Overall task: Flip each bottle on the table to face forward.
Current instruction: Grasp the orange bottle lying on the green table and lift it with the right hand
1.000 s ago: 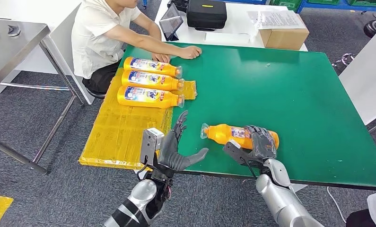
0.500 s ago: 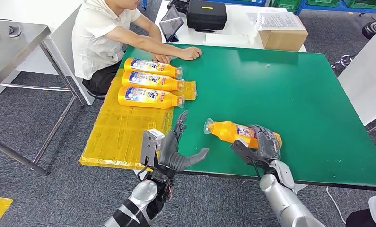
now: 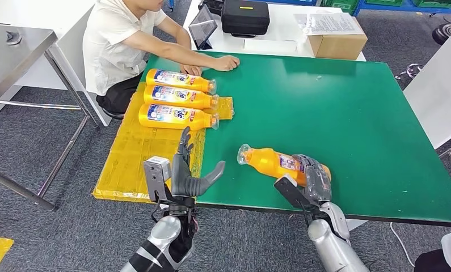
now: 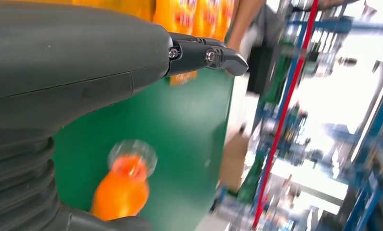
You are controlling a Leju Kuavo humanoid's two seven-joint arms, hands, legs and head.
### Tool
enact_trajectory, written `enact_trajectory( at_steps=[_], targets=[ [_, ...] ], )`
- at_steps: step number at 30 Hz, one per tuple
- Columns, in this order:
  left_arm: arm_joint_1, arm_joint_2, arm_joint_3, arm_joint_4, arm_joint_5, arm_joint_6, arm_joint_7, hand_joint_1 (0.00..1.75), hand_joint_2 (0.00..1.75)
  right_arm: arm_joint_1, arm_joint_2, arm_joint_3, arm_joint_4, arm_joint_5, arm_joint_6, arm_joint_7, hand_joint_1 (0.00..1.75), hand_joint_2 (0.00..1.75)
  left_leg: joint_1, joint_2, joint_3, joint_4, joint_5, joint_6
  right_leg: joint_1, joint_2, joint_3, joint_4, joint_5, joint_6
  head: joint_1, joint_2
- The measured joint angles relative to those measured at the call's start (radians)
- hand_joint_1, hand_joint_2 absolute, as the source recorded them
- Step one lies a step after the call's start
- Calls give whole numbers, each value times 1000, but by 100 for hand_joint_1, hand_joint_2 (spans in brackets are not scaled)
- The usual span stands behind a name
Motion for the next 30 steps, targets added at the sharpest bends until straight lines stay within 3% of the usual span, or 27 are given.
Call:
enact_trajectory(
  at_steps=[4,9,14,21,30],
  targets=[
    [43,8,24,-36,30,2,0,0,175,76,0,37,-146,-22,-12,20,174,175,0,0,-3,0,0,0,0,0,-3,0,0,0,0,0],
    [187,38,79,-169,-7,10,-34,0,175,199,0,45,-324,-45,-66,27,175,175,0,-3,-11,0,0,0,0,-1,-9,0,-1,0,0,0],
    [281,61,107,-263,-28,12,-4,0,175,280,2,46,-435,-59,-67,26,175,175,0,-4,-18,0,0,0,0,-1,-16,0,-1,0,0,0],
    [317,86,80,-267,79,-162,72,0,175,292,19,62,-467,-148,-54,-38,175,175,-1,-3,-19,0,0,0,-1,-1,-17,0,-1,0,0,0],
    [316,114,36,-258,90,-211,90,0,175,281,35,81,-480,-209,-8,-76,175,175,-1,-3,-19,0,0,0,-1,-1,-17,1,-1,0,0,0]
  ],
)
